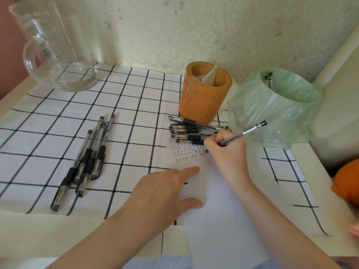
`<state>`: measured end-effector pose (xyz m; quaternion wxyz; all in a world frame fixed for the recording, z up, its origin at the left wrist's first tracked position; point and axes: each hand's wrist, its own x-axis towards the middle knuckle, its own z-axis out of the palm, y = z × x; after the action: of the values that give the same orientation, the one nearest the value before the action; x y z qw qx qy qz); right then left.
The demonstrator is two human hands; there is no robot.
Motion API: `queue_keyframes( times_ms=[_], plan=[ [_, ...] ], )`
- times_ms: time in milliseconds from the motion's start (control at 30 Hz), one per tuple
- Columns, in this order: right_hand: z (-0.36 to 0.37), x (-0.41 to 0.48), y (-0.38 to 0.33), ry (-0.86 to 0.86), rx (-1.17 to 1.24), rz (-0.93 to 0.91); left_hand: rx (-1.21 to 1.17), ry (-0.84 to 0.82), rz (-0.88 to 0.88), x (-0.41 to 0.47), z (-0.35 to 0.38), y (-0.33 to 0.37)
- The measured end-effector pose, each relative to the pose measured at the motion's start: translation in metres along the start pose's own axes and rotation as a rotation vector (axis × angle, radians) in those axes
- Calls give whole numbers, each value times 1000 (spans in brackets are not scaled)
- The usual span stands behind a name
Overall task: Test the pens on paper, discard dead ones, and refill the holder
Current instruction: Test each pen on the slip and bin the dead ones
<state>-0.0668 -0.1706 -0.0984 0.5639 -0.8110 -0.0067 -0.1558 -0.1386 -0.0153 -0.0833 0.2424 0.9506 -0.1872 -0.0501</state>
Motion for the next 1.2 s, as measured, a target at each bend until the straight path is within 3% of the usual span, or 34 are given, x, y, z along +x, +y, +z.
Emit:
queue_keyframes(
  times_ms=[1200],
  plan=[
    [1,1,4,0,-5,-15,-29,5,-2,1,2,0]
  ],
)
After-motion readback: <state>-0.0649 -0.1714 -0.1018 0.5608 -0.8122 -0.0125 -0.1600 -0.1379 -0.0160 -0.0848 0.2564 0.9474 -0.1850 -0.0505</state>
